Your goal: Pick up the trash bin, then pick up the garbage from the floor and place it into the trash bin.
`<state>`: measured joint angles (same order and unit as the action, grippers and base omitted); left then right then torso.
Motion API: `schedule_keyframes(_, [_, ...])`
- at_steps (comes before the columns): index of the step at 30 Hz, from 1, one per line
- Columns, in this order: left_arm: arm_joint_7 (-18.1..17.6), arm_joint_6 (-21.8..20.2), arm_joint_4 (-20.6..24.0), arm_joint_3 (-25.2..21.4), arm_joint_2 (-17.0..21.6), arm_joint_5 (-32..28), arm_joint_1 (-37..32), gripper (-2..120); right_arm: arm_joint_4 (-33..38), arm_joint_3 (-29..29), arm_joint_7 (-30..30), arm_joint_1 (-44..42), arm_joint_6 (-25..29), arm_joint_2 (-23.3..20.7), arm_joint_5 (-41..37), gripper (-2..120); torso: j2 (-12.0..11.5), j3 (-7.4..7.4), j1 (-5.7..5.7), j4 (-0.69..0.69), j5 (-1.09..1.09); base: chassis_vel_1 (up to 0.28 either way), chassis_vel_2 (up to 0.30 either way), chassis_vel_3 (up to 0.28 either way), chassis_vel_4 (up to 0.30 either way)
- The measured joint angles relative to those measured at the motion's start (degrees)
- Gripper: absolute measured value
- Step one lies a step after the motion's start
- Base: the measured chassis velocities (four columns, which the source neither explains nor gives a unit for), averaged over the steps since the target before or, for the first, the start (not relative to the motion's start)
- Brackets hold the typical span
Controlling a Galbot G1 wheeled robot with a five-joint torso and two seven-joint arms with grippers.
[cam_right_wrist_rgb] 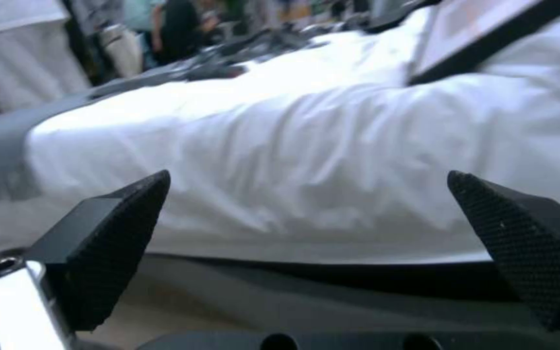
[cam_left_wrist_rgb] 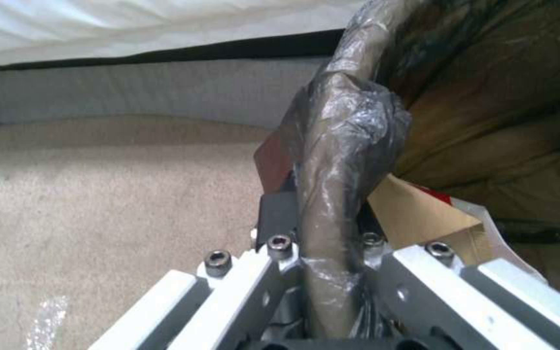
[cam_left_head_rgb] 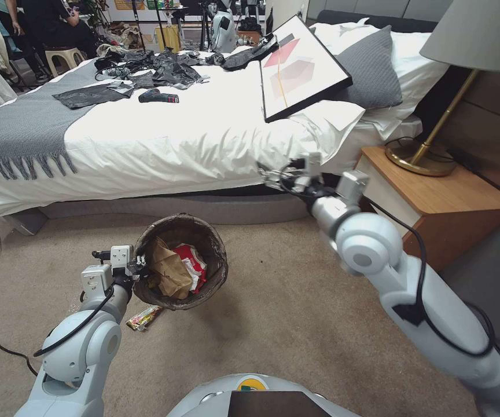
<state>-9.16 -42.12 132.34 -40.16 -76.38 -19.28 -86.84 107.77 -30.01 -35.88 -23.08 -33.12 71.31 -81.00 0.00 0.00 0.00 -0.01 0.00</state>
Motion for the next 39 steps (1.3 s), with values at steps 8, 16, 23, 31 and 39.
schedule_keyframes(8, [-0.02,-0.01,0.07,0.05,0.31,0.02,-0.08,0,4.81,1.75,-2.14,0.84,0.01,-1.58,-0.76,100,0.0,0.0,0.0,0.0,0.0,0.0,0.0,0.0,0.0])
schedule_keyframes(16, [-0.16,-0.02,0.95,-0.42,0.76,-0.2,-0.63,0,14.31,13.09,-0.39,-0.77,0.03,-10.67,0.55,100,0.0,0.0,0.0,0.0,0.02,0.0,0.0,0.0,0.0])
schedule_keyframes(23, [-1.27,-0.02,1.76,-0.4,0.5,-1.33,-1.0,0,18.82,29.09,6.51,-12.69,5.25,-18.61,16.43,100,0.0,0.0,0.0,0.0,0.01,0.0,0.0,0.0,0.0])
schedule_keyframes(31, [-2.6,-0.01,2.81,-0.58,-0.37,-3.23,-2.19,0,19.05,50.27,18.16,-39.38,16.07,-12.12,46.86,100,0.0,0.0,0.0,-0.01,0.02,0.0,0.0,0.0,0.0])
schedule_keyframes(39, [-2.04,-0.01,3.1,-0.91,-0.06,-3.3,-2.68,0,14.37,60.32,27.05,-54.37,27.33,-0.83,65.93,100,0.0,0.0,0.0,-0.02,0.01,0.0,0.0,0.0,0.0])
